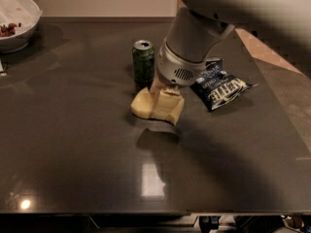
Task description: Move sponge near green can
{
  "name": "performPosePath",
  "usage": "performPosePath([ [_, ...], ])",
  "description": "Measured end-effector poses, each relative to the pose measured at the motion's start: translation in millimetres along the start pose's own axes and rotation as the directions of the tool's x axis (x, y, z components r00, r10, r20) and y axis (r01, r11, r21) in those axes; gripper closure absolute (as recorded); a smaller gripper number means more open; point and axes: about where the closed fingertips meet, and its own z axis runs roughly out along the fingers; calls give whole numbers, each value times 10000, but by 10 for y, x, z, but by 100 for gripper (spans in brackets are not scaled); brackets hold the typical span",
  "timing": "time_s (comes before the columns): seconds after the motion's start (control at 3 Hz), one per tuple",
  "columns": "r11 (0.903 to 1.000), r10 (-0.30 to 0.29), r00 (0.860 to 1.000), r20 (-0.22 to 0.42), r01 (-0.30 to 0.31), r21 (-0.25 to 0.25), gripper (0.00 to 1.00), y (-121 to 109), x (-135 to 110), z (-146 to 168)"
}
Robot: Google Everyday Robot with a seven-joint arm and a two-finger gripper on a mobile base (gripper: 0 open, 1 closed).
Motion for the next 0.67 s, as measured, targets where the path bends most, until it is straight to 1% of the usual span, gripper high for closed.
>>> performPosePath([
  [0.33,9988,497,9986,181,-497,-44,100,-260,-11,146],
  [0.67,9953,969,9950,263,-969,17,82,-482,16,277],
])
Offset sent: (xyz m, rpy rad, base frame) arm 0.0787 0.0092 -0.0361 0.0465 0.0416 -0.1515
